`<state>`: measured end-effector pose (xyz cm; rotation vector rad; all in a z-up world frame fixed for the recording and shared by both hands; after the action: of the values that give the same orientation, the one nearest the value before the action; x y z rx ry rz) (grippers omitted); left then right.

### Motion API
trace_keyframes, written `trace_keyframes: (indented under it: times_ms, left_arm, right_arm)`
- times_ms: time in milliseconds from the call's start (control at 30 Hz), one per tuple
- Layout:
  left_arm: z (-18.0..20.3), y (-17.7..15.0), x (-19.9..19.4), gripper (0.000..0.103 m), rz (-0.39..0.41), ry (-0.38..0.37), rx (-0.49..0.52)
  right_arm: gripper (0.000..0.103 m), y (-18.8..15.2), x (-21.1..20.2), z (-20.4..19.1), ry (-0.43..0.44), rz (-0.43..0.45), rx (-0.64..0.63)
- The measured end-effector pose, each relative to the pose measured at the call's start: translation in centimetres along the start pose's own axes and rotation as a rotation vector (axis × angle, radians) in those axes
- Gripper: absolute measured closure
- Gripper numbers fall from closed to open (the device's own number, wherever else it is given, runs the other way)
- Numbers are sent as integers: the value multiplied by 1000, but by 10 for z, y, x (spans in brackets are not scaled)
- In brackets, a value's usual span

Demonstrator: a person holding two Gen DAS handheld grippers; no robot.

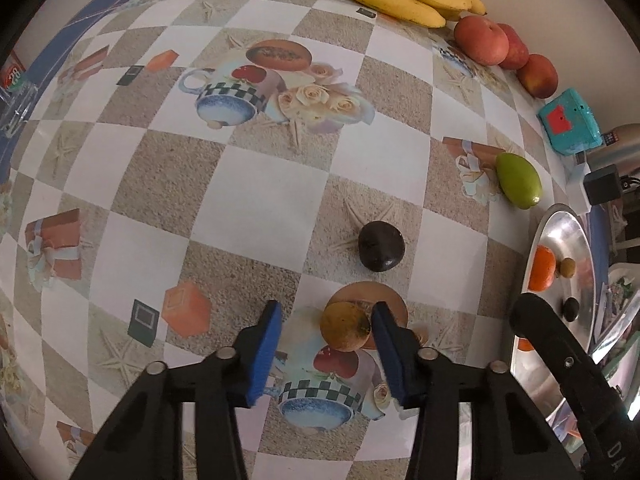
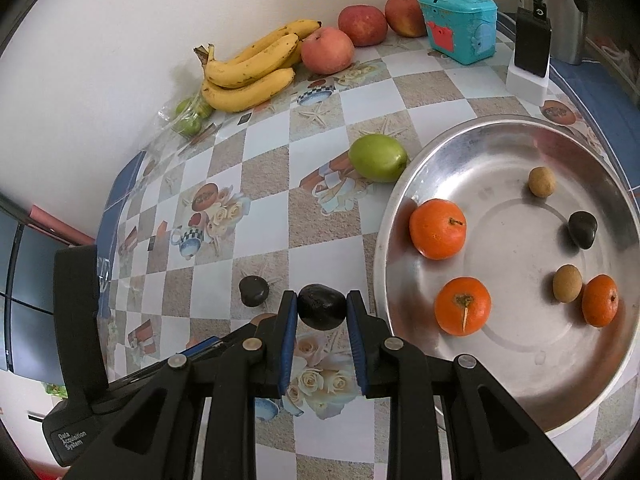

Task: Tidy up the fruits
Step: 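Grasp a brown kiwi with the left tool while the right tool holds its plum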

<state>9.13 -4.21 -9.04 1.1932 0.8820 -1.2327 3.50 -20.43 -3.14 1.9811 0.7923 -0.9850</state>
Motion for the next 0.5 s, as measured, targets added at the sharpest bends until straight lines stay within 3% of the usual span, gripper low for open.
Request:
trace_keyframes:
  times_ms: [333,500]
  left_arm:
    - [3,-2,-1,75,11,-30,3]
    - [6,0,-1,75,16,-32,9]
  right_arm:
    - [77,0,0,0,0,-3,0]
    - [77,0,0,-1,3,-4,0]
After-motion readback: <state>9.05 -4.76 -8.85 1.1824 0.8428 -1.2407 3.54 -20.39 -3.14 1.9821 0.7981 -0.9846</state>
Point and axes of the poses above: each gripper's, at about its wrist camera, not at the fingertips, and x roughly the way its jaws point, z to its right, y to its top, the point moved 3 cm from there along x, roughly the way its jaws point, and after that the axes turned 3 degrees about z, right-handed, at the moved point
